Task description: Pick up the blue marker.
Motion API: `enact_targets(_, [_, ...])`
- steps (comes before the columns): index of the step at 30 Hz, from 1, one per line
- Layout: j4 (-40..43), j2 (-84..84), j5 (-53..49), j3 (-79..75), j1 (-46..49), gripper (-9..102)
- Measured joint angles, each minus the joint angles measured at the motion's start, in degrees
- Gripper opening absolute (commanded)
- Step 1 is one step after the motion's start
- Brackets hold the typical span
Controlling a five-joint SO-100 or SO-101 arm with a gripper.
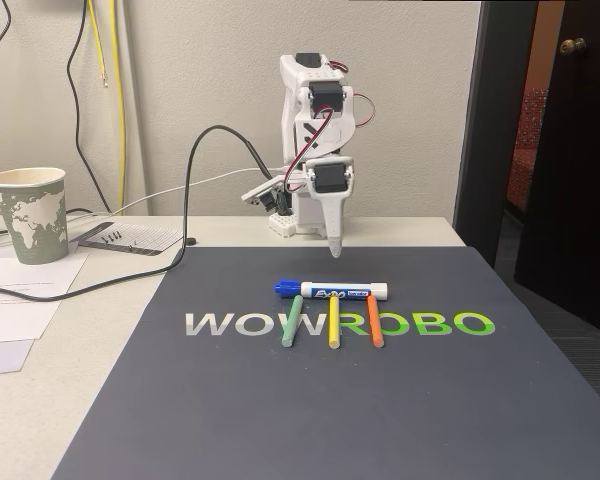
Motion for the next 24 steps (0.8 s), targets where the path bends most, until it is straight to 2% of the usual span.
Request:
enact_targets(4, [0.0, -1.14, -1.14, -0.53, -1.14, 0])
enact_targets(15, [2.46, -3.69, 10.99, -1.05, -1.85, 0])
enact_targets(24, [1.85, -6.06, 12.3, -1.05, -1.93, 0])
